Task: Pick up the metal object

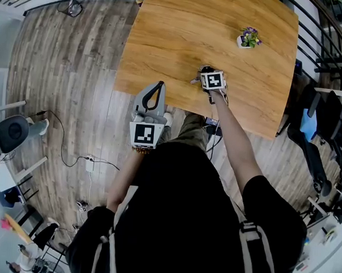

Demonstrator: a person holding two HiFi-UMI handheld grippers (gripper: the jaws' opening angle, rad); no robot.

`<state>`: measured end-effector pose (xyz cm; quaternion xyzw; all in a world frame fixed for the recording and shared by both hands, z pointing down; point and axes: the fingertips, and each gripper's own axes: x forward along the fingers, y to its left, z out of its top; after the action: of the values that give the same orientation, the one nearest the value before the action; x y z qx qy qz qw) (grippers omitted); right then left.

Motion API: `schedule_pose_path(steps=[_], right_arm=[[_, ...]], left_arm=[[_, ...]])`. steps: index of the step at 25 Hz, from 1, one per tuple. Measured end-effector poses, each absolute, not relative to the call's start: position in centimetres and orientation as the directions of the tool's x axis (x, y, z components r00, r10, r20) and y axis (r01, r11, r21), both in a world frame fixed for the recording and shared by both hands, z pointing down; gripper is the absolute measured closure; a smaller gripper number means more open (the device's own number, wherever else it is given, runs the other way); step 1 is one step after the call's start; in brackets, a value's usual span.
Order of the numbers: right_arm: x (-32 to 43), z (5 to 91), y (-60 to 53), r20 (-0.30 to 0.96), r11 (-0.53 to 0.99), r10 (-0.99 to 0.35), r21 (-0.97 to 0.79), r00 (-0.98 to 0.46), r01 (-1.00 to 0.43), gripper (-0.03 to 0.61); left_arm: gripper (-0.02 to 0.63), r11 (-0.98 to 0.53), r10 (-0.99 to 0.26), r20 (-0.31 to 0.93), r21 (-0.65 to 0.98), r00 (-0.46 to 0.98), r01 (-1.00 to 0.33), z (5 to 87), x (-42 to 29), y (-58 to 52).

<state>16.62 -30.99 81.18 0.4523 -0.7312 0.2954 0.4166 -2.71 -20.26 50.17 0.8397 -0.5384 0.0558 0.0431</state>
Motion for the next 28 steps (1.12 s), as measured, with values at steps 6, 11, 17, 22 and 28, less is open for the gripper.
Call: schedule_pose_path(steps=[6, 11, 17, 22, 28], right_arm=[[16.5, 81.1, -30.7, 0.875, 0.448, -0.399, -0.075, -0.274, -0.891, 0.293], [16.6, 80.9, -30.3, 0.865, 0.469, -0.417, -0.059, -0.280, -0.881, 0.295], [17.1, 80.9, -29.7, 0.874, 0.474, -0.404, -0.052, -0.270, -0.879, 0.295], [17.4, 79.8, -29.8, 0.866, 0.469, -0.420, -0.049, -0.272, -0.882, 0.295], [17.3, 78.0, -30.3, 0.845, 0.460, -0.453, -0.051, -0.284, -0.886, 0.295]], left_arm=[[0.603, -0.416, -0.899, 0.137, 0.022, 0.415, -0.909, 49.9, -2.9, -20.3], [0.603, -0.416, -0.903, 0.119, 0.004, 0.414, -0.909, 49.8, -3.2, -20.3], [0.603, -0.424, -0.900, 0.106, 0.003, 0.422, -0.905, 49.2, -3.1, -20.4], [0.603, -0.420, -0.903, 0.087, 0.017, 0.420, -0.907, 48.6, -3.3, -20.4], [0.603, -0.427, -0.902, 0.071, 0.001, 0.426, -0.904, 48.0, -3.6, -20.1]])
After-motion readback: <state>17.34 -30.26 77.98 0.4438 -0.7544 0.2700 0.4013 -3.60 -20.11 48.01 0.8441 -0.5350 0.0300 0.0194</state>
